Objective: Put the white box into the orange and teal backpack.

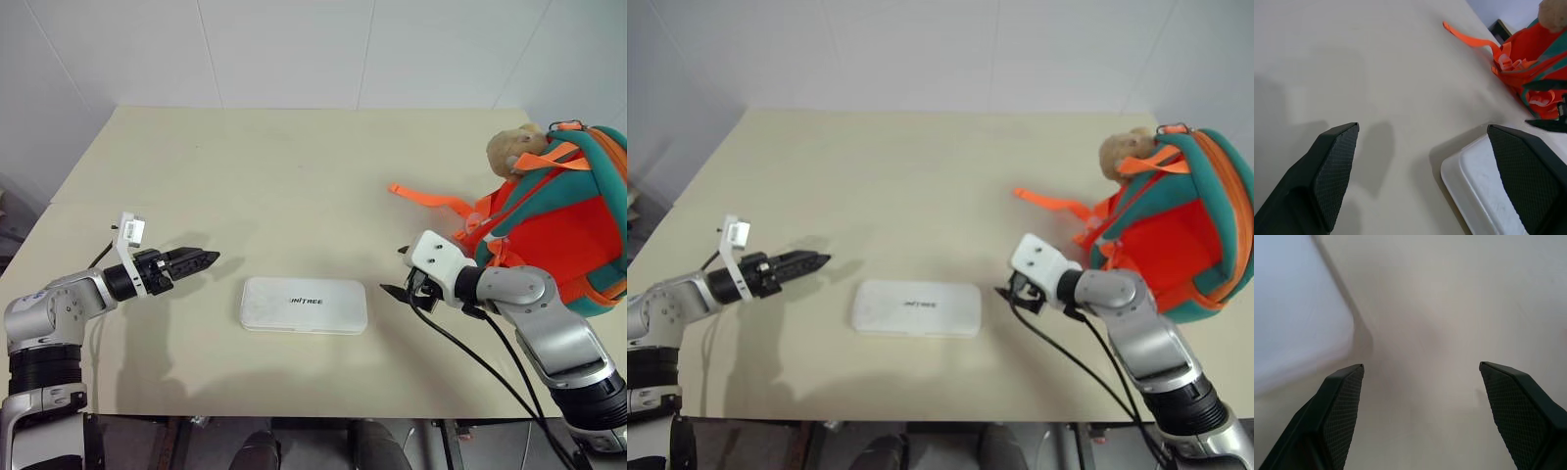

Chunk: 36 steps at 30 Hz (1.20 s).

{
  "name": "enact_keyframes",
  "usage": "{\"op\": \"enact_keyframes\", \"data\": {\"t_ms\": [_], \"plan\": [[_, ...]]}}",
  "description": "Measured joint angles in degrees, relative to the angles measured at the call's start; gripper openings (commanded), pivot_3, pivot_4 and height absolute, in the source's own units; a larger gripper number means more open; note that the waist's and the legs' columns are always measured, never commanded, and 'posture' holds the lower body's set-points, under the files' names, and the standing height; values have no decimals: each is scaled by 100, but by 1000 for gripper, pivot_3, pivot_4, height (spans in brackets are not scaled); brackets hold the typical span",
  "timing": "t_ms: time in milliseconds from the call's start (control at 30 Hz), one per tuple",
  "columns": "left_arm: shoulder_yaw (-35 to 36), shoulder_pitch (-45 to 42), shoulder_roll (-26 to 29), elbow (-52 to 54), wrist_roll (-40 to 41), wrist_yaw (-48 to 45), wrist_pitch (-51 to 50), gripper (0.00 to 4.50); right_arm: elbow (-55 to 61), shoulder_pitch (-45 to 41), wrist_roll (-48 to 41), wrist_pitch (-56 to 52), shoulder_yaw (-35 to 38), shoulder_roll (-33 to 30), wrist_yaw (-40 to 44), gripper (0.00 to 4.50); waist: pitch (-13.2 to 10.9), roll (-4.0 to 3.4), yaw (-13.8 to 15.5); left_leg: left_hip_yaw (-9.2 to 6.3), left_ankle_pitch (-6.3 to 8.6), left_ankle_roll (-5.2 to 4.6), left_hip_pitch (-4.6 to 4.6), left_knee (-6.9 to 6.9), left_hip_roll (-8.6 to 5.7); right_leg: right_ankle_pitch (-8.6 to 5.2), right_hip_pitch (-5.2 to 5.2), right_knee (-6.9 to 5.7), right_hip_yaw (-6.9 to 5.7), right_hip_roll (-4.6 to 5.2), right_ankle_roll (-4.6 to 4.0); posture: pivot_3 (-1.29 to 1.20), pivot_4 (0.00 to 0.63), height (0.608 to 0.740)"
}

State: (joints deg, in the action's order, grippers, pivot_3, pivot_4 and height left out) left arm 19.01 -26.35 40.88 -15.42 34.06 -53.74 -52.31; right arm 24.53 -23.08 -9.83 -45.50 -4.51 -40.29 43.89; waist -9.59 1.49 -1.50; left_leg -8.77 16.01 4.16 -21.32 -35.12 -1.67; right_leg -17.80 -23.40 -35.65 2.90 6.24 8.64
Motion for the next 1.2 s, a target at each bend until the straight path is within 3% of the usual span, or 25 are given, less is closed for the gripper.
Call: {"op": "enact_keyframes", "data": {"t_ms": [167,333,500,800,1200], "plan": [[0,24,1,115,3,14,3,4474,453,103,-1314,-1487,927,385,45,4500,0,0,14,-2,2,0,0,4,0,0,1,4,-1,0,0,0,150,740],[1,85,2,126,28,16,-3,4474,556,232,-2162,-2783,1303,536,-82,4500,0,0,13,0,4,-4,0,1,-2,1,1,1,0,2,-1,0,150,740],[-12,231,1,236,189,-71,-192,4474,662,346,-2661,-3429,1584,976,-415,4500,0,0,-14,1,4,-5,1,2,-1,1,-2,0,3,1,-1,0,150,740],[-169,413,-73,474,398,-109,-488,4474,531,333,-2966,-3718,1425,1550,-948,4500,0,0,1,1,4,-5,1,1,-2,1,-2,-1,3,2,-1,0,150,740],[-484,395,-232,542,409,-104,-523,4474,-25,144,-2925,-3408,1048,1614,-1284,4500,0,-1,-3,3,4,-5,1,3,-2,1,-4,1,4,1,-1,0,150,740]]}}
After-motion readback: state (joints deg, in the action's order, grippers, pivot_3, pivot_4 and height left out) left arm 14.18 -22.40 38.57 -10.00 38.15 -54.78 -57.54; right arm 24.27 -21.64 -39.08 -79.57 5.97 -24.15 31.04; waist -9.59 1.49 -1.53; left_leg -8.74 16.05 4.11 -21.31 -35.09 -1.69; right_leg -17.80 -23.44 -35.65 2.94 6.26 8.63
